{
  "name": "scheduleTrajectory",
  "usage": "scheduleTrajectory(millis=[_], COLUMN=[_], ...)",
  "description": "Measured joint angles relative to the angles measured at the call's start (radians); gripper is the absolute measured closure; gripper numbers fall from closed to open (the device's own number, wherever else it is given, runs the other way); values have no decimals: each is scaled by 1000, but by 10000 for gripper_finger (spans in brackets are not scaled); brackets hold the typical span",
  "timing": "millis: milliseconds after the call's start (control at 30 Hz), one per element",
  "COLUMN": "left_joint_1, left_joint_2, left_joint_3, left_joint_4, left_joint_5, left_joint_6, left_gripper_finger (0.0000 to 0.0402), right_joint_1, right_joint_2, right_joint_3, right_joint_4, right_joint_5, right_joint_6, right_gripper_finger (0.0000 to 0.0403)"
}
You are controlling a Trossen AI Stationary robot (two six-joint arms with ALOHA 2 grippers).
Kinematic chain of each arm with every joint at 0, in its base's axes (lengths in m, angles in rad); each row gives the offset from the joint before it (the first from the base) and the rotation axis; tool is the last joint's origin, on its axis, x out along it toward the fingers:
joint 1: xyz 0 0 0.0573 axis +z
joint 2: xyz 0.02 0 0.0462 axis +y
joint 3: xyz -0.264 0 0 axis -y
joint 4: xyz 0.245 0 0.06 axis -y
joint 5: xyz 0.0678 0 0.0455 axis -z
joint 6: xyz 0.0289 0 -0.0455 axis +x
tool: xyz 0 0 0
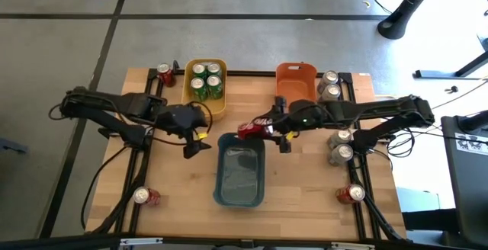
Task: Sort soda cans
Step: Put the red soda can into the blue bin
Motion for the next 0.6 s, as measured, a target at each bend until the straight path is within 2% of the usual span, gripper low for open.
scheduleTrajectory(millis=[167, 333, 467, 600], left_joint_1=[-33, -13, 1, 7], left_joint_2=[-76, -173, -218, -217], left_joint_3=[-100, -259, -374, -412], left_joint_4=[152, 407, 584, 618], left_joint_5=[-69, -100, -122, -121], left_joint_6=[65, 111, 149, 113], left_gripper_finger=[13, 13, 13, 13], right_joint_1=[-48, -112, -139, -137], right_joint_2=[-72, -94, -56, -5], right_joint_3=[-143, -307, -405, -434], right_joint_4=[176, 567, 856, 1065], right_joint_5=[-21, -121, -159, -155], right_joint_6=[50, 151, 244, 278], right_gripper_finger=[109, 109, 109, 109])
